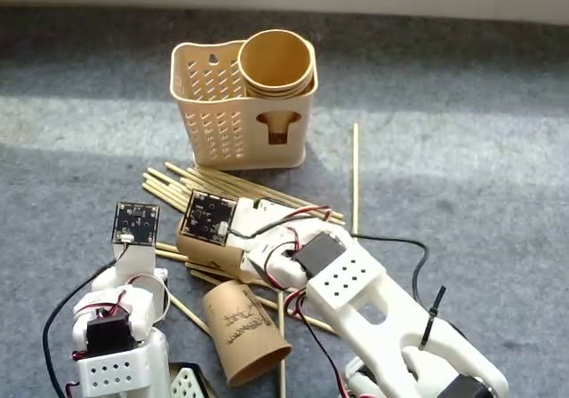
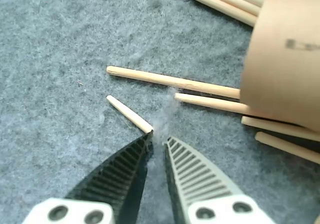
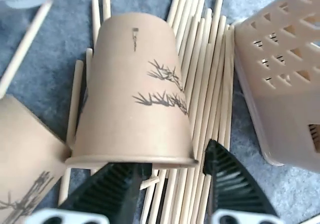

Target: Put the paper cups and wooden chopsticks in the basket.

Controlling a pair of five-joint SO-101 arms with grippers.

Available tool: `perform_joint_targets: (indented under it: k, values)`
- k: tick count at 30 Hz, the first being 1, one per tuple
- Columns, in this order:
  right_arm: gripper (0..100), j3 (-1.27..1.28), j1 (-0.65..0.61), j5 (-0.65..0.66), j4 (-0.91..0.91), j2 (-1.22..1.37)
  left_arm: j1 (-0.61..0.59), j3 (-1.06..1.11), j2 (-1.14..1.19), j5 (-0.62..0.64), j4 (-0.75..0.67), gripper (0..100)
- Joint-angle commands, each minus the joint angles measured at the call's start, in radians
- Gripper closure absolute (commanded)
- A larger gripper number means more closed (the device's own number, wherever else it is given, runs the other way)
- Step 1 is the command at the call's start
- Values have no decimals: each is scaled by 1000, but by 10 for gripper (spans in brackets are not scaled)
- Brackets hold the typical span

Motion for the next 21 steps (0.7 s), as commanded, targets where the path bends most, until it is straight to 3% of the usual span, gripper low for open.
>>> perform_joint_targets:
  k: [1, 6, 13, 21]
  values:
    - [822, 8, -30, -14, -50, -4, -7, 19, -4, -2, 5, 947]
    - [836, 35, -31, -18, -73, -18, -7, 19, -4, -2, 5, 947]
    - [970, 36, -1, -124, -73, -18, -7, 19, -4, -2, 5, 947]
    - [980, 35, 74, -238, -64, -108, -7, 19, -4, -2, 5, 947]
